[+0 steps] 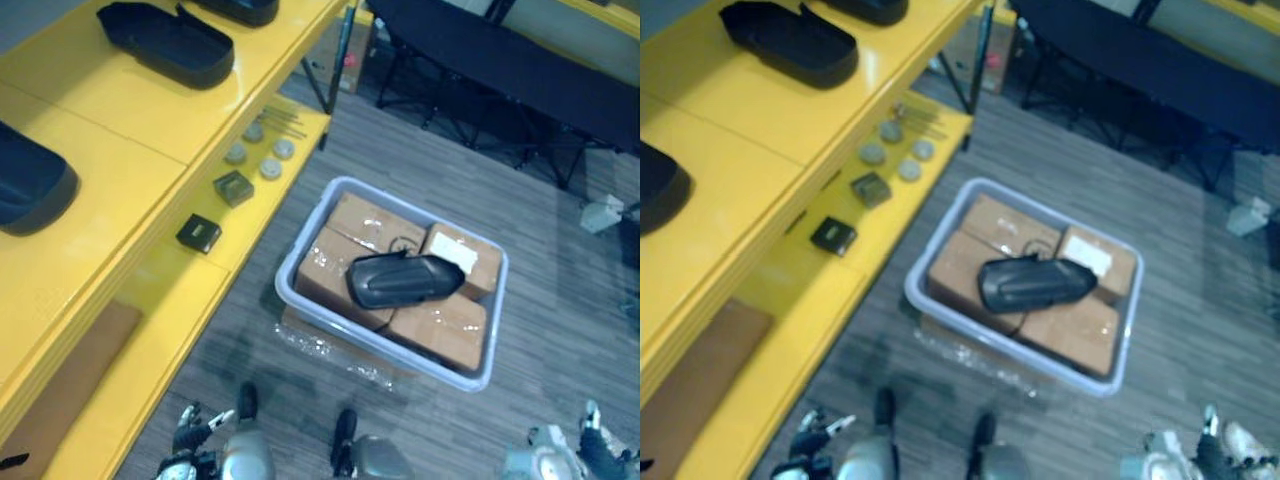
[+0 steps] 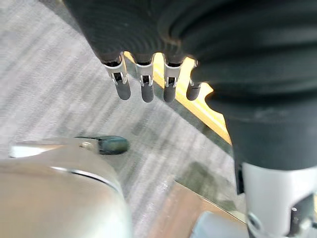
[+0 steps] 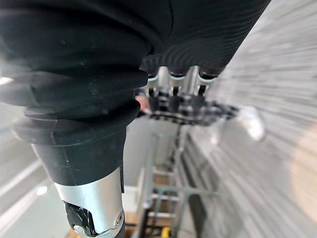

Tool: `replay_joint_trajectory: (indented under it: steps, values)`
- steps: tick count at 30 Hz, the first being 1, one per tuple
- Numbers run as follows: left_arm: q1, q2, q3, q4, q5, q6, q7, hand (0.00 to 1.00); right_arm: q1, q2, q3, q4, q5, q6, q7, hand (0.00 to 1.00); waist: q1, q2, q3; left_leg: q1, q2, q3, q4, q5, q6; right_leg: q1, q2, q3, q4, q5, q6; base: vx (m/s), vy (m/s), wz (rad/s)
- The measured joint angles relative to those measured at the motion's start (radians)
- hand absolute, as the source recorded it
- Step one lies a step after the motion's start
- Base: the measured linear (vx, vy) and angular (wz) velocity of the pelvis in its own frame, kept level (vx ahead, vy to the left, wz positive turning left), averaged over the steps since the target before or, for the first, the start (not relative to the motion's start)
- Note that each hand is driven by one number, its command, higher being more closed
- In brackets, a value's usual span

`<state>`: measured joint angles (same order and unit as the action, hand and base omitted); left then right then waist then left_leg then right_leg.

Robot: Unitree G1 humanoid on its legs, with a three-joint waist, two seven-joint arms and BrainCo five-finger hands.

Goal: Walk over and take plastic housings, then place them on the shelf

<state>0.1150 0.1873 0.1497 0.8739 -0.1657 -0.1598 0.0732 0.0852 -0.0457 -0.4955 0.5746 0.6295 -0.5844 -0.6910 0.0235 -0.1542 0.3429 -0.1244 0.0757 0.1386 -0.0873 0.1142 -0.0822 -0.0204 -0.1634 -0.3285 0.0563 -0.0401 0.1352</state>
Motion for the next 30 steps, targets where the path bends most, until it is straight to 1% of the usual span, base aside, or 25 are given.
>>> replay_joint_trajectory:
  steps: [1,3,4,6,7,9,11,13,15,17,19,22,23,26,28,29,30]
  values:
    - [-0.006,-0.001,0.002,-0.002,-0.022,0.015,0.000,0.00,-0.035,0.000,-0.006,0.017,0.010,0.000,0.002,0.00,0.013,0.002,0.028,-0.002,0.000,0.010,0.000,0.012,0.005,0.000,-0.003,0.000,0.000,0.008,0.007,0.04,0.031,0.09]
    - [-0.014,-0.003,0.002,-0.003,-0.026,0.031,0.000,0.00,-0.088,-0.001,-0.013,0.026,0.000,0.000,-0.002,0.00,0.030,0.010,0.059,-0.009,-0.013,0.006,0.001,0.017,0.007,-0.002,-0.017,-0.004,0.000,0.014,0.007,0.06,0.051,0.13]
    - [-0.014,-0.005,0.002,-0.001,-0.032,0.031,0.000,0.00,-0.125,-0.002,-0.015,0.024,-0.025,0.000,-0.010,0.00,0.041,0.016,0.069,-0.024,-0.022,0.006,0.002,0.024,0.016,-0.017,-0.025,-0.005,0.003,0.020,0.010,0.07,0.063,0.15]
    - [-0.014,-0.005,0.003,-0.001,-0.034,0.027,-0.002,0.00,-0.175,-0.008,-0.015,0.020,-0.047,0.000,-0.017,0.00,0.056,0.026,0.081,-0.041,-0.035,0.004,0.006,0.030,0.024,-0.029,-0.031,-0.005,0.002,0.025,0.015,0.09,0.043,0.13]
    - [-0.014,-0.003,0.007,-0.002,-0.034,0.024,-0.004,0.00,-0.205,-0.012,-0.015,0.020,-0.048,0.000,-0.032,0.00,0.067,0.029,0.092,-0.043,-0.041,0.003,0.006,0.030,0.025,-0.029,-0.037,-0.005,0.002,0.025,0.015,0.10,0.042,0.14]
    - [-0.014,-0.001,0.010,-0.005,-0.034,0.015,-0.011,0.00,-0.239,-0.024,-0.015,0.017,-0.038,0.001,-0.035,0.00,0.079,0.032,0.103,-0.046,-0.044,-0.003,0.006,0.030,0.025,-0.028,-0.040,-0.004,0.005,0.026,0.016,0.08,0.040,0.18]
    - [-0.014,-0.004,0.014,-0.009,-0.036,0.004,-0.019,0.00,-0.262,-0.043,-0.027,0.018,-0.022,0.002,-0.035,0.00,0.078,0.038,0.113,-0.052,-0.046,-0.022,0.006,0.030,0.025,-0.028,-0.041,-0.003,0.010,0.026,0.016,0.05,0.024,0.21]
    - [-0.014,-0.007,0.015,-0.010,-0.072,-0.013,-0.037,0.00,-0.285,-0.068,-0.044,0.024,0.013,0.002,-0.030,0.00,0.080,0.042,0.132,-0.053,-0.045,-0.026,0.006,0.030,0.025,-0.031,-0.042,-0.002,0.021,0.026,0.016,0.00,0.025,0.05]
    - [-0.015,-0.009,0.015,-0.008,-0.073,-0.014,-0.048,0.00,-0.300,-0.086,-0.070,0.033,0.031,0.002,-0.030,0.00,0.079,0.049,0.145,-0.058,-0.046,-0.033,0.006,0.030,0.025,-0.038,-0.042,-0.002,0.026,0.027,0.017,-0.02,0.011,0.00]
    - [-0.018,-0.009,0.015,-0.007,-0.074,-0.015,-0.054,0.00,-0.310,-0.122,-0.074,0.066,0.053,0.004,-0.031,0.00,0.078,0.060,0.152,-0.086,-0.046,-0.040,0.006,0.036,0.032,-0.069,-0.043,0.000,0.034,0.027,0.017,-0.07,0.025,0.03]
    - [-0.018,-0.009,0.015,0.003,-0.074,-0.015,-0.055,0.00,-0.325,-0.141,-0.091,0.096,0.065,0.018,-0.032,0.00,0.078,0.071,0.158,-0.100,-0.047,-0.044,0.006,0.038,0.035,-0.084,-0.044,0.000,0.041,0.027,0.017,-0.08,0.022,0.05]
    - [-0.018,-0.009,0.014,0.013,-0.077,-0.014,-0.054,0.00,-0.350,-0.167,-0.112,0.154,0.066,0.026,-0.031,0.00,0.079,0.088,0.168,-0.108,-0.049,-0.050,0.006,0.042,0.034,-0.089,-0.045,0.000,0.043,0.028,0.016,-0.08,0.024,0.05]
    - [-0.018,-0.009,0.013,0.014,-0.099,-0.014,-0.054,0.00,-0.352,-0.175,-0.112,0.161,0.065,0.028,-0.031,0.00,0.080,0.096,0.173,-0.110,-0.049,-0.056,0.006,0.043,0.033,-0.090,-0.044,0.000,0.047,0.028,0.016,-0.08,0.024,0.06]
    - [-0.020,-0.007,0.013,0.013,-0.112,-0.014,-0.054,0.00,-0.373,-0.204,-0.113,0.193,0.065,0.039,-0.029,0.00,0.077,0.104,0.175,-0.132,-0.050,-0.074,0.006,0.043,0.032,-0.111,-0.043,-0.002,0.054,0.028,0.016,-0.06,0.008,0.08]
    - [-0.022,-0.007,0.002,0.020,-0.112,-0.015,-0.056,0.00,-0.391,-0.242,-0.120,0.224,0.064,0.039,-0.023,0.00,0.077,0.117,0.182,-0.150,-0.052,-0.082,0.006,0.053,0.030,-0.125,-0.043,-0.005,0.055,0.026,0.013,-0.04,0.001,0.10]
    - [-0.023,-0.008,0.000,0.022,-0.112,-0.015,-0.056,0.00,-0.393,-0.246,-0.123,0.228,0.064,0.039,-0.022,0.00,0.077,0.118,0.182,-0.151,-0.052,-0.083,0.006,0.054,0.030,-0.125,-0.043,-0.005,0.055,0.026,0.013,-0.03,0.005,0.07]
    - [-0.024,-0.007,-0.003,0.040,-0.112,-0.017,-0.057,0.00,-0.413,-0.263,-0.140,0.242,0.064,0.038,-0.005,0.00,0.078,0.124,0.183,-0.159,-0.054,-0.084,0.006,0.060,0.026,-0.134,-0.044,-0.004,0.056,0.025,0.012,0.00,0.000,0.00]
